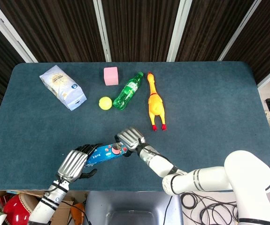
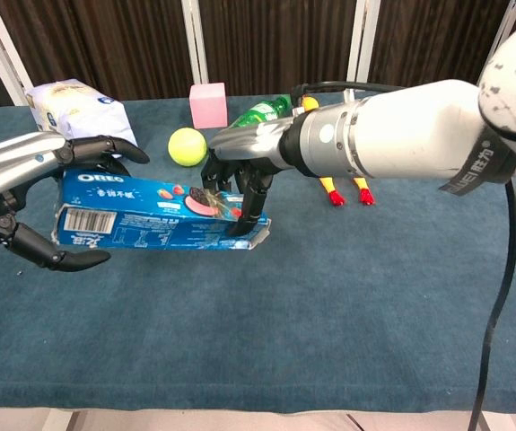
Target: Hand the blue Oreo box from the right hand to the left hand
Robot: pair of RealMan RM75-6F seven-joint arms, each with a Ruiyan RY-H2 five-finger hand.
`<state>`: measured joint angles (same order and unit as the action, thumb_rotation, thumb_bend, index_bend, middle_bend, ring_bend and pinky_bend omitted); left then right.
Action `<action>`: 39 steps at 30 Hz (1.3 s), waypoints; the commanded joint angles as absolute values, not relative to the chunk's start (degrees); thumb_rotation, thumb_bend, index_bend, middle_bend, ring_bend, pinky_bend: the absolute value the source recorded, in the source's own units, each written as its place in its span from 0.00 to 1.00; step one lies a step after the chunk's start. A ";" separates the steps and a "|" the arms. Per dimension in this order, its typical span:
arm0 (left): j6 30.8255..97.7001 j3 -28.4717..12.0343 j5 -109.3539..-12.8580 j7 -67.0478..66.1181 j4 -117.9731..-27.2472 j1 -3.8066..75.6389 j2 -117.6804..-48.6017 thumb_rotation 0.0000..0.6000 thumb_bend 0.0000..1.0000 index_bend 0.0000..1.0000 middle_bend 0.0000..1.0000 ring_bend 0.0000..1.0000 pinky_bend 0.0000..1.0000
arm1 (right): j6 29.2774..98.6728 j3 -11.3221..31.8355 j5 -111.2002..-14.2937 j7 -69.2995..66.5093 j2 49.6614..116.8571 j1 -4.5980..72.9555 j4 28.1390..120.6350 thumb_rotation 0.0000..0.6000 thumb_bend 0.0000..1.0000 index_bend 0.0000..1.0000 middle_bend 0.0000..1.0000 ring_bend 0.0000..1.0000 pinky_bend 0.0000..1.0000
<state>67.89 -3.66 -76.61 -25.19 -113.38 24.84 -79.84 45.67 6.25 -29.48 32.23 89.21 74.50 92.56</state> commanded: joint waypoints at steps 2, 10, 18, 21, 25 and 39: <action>70.56 -4.02 -77.25 -26.90 -111.50 24.16 -82.29 1.00 0.26 0.39 0.50 0.47 0.49 | 45.76 6.29 -29.86 32.00 89.20 74.39 92.58 1.00 0.38 0.62 0.54 0.51 0.45; 76.23 -4.59 -80.42 -29.44 -107.31 22.92 -87.09 1.00 0.32 0.64 0.77 0.73 0.73 | 45.86 6.08 -30.62 31.81 88.45 74.13 93.26 1.00 0.38 0.62 0.54 0.51 0.45; 76.78 -4.84 -80.30 -30.89 -107.43 22.74 -86.82 1.00 0.33 0.65 0.78 0.74 0.74 | 46.49 6.68 -33.24 30.12 87.56 73.02 94.39 1.00 0.38 0.55 0.53 0.48 0.45; 77.26 -4.87 -80.61 -31.33 -107.52 22.58 -86.74 1.00 0.33 0.65 0.78 0.74 0.74 | 46.58 7.05 -35.03 28.80 87.15 72.21 94.89 1.00 0.36 0.35 0.38 0.35 0.42; 77.77 -4.78 -81.03 -31.82 -107.60 22.35 -86.53 1.00 0.33 0.65 0.78 0.74 0.74 | 46.90 7.78 -39.41 25.99 87.09 70.57 95.06 1.00 0.22 0.05 0.14 0.11 0.38; 77.53 -5.86 -80.01 -31.83 -106.07 22.23 -83.16 1.00 0.33 0.65 0.78 0.74 0.74 | 45.84 9.17 -53.79 13.71 79.09 62.85 97.77 1.00 0.12 0.00 0.00 0.00 0.17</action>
<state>77.72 -5.46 -80.30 -32.28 -106.52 22.16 -84.15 45.56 9.47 -51.88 14.75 81.54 64.55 96.36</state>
